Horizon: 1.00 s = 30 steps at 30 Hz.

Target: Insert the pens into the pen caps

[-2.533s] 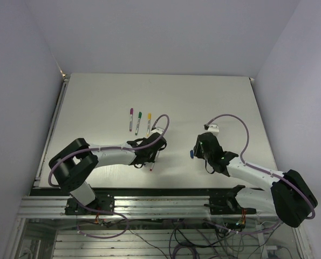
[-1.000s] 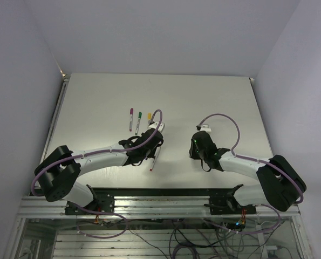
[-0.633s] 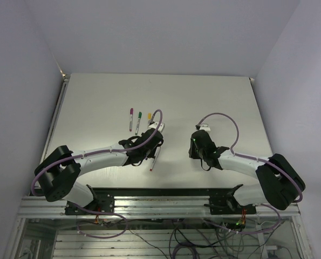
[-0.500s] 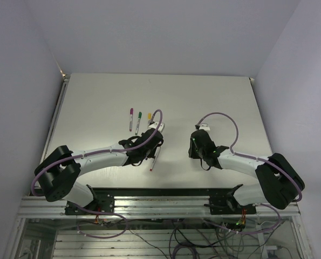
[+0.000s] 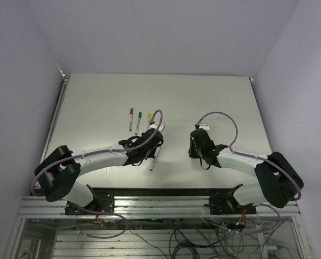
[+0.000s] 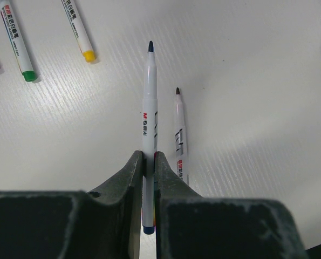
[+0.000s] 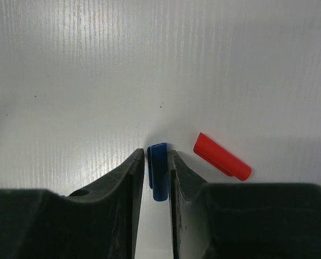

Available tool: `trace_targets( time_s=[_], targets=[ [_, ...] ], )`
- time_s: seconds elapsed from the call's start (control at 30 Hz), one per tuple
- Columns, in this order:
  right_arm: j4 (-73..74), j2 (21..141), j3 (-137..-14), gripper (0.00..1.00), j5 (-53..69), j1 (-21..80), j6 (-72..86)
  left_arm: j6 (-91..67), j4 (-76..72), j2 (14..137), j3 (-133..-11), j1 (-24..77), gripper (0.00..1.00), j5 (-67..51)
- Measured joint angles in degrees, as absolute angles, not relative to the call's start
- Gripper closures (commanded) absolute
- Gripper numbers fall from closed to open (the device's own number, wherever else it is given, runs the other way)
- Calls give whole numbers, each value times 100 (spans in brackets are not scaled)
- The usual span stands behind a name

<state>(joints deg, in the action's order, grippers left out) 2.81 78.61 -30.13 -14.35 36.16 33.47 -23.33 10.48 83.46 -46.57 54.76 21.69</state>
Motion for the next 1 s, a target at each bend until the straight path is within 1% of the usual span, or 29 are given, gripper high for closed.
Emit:
trace_targets(
  time_s=[0.5, 0.57, 0.63, 1.0],
  targets=[
    [508, 7966, -3155, 79, -1629, 3765, 3393, -2335, 1004, 8346, -4657, 5446, 93, 2165],
    [567, 7990, -3188, 83, -1675, 3798, 3420, -2335, 1004, 8346, -4657, 5443, 93, 2165],
    [611, 8020, -3221, 100, -1741, 3835, 3452, -2335, 1004, 8346, -4657, 5441, 93, 2165],
    [788, 8154, -3422, 100, -1894, 3948, 3568, -2331, 1002, 8346, -4657, 5404, 93, 2143]
  ],
)
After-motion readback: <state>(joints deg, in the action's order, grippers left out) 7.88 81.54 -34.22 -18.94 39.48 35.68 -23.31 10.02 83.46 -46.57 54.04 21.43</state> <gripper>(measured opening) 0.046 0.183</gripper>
